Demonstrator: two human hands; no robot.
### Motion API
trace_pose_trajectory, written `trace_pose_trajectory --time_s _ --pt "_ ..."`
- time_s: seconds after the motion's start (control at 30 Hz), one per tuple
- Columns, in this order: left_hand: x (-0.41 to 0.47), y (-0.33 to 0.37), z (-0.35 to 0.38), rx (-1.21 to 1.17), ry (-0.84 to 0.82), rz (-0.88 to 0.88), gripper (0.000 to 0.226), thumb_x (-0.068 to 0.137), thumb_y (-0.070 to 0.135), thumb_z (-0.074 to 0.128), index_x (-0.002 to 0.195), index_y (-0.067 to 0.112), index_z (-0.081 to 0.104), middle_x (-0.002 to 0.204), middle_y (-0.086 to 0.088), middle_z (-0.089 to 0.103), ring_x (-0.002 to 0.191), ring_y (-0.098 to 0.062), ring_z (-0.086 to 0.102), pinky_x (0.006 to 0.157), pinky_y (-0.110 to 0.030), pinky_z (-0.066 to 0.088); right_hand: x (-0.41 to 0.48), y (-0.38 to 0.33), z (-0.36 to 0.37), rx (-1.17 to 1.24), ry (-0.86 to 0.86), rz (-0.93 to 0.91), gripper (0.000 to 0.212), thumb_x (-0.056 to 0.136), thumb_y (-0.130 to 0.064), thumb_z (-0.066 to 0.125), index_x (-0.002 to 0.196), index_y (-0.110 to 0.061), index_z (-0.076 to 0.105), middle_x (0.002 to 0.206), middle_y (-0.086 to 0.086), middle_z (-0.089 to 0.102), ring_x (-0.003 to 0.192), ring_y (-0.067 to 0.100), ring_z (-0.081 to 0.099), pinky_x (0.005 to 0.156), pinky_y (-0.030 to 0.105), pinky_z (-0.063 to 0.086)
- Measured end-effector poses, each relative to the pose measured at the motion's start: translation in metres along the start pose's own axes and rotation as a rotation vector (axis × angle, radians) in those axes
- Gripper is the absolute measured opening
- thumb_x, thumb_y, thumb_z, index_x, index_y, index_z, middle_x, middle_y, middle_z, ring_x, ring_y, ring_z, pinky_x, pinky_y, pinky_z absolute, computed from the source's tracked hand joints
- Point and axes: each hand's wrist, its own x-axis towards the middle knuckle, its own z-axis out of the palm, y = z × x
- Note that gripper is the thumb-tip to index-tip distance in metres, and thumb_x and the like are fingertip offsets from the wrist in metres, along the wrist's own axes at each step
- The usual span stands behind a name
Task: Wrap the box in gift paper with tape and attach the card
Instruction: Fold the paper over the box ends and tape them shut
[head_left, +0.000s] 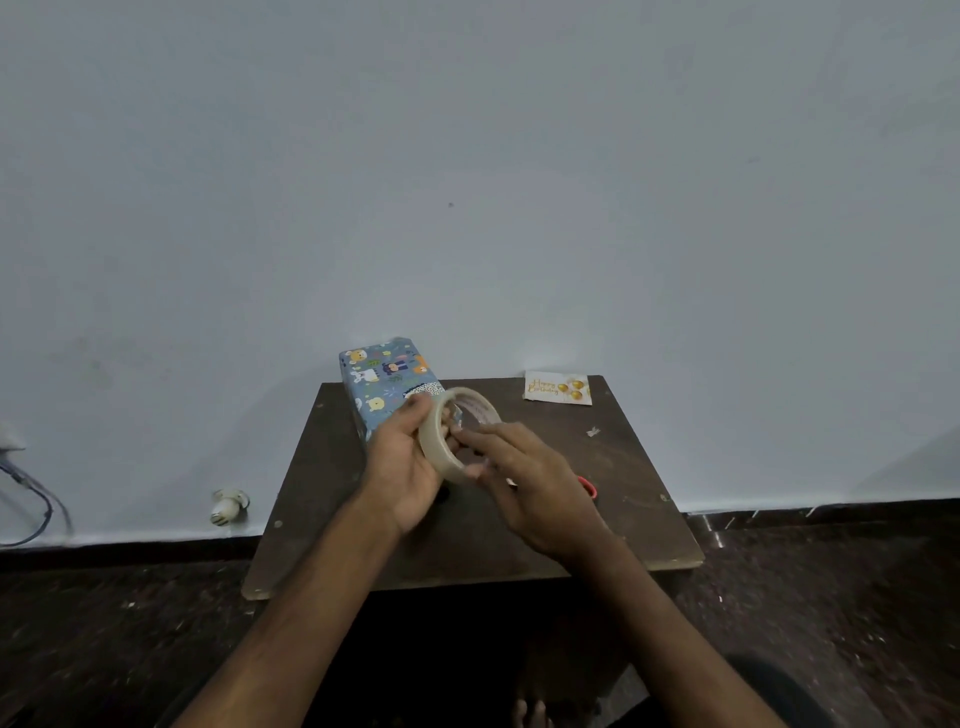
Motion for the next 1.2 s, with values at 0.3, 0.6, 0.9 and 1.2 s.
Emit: trace_pose_trajectory --time_s 0.3,0.6,0.9,1.2 --pt "0.003 0.019 -0.029 1.264 -0.034 0.784 0.031 0.096 0.028 0.063 0.121 0.026 0.044 0.111 0.004 0.061 0.096 -0.011 0.058 0.083 -0.028 0.049 -0.027 0.059 -0.049 -0.405 0.072 0.198 0.011 0.084 -0.015 0.077 0.093 -0.014 0.073 0.078 -0.002 0.067 0.077 0.025 0.063 0.072 0.037 0.048" --pt "0.021 0.048 -0.094 1.706 -0.09 0.886 0.073 0.071 0.066 0.068 0.133 0.029 0.053 0.16 0.002 0.031 0.141 -0.023 0.038 0.11 -0.037 0.032 -0.034 0.066 -0.044 -0.562 -0.319 0.543 0.031 0.093 -0.026 0.062 0.122 -0.016 0.066 0.122 0.006 0.064 0.115 0.028 0.054 0.094 0.036 0.044" --pt "0.026 0.049 -0.105 1.872 -0.187 0.81 0.096 0.062 0.035 0.093 0.143 0.037 0.042 0.165 0.003 0.018 0.148 -0.028 0.026 0.117 -0.05 0.032 -0.014 0.044 0.015 -0.269 -0.276 0.683 0.023 0.09 -0.042 0.067 0.088 -0.018 0.066 0.091 -0.004 0.059 0.094 0.018 0.051 0.079 0.04 0.049" --pt "0.023 0.037 -0.093 1.636 -0.063 0.704 0.069 0.076 0.008 0.084 0.132 0.031 0.052 0.164 -0.002 0.022 0.147 -0.016 0.024 0.094 0.007 0.02 -0.014 0.039 0.028 -0.229 0.082 0.889 0.015 0.092 -0.032 0.065 0.081 -0.025 0.058 0.074 -0.011 0.065 0.073 0.014 0.063 0.065 0.033 0.049"
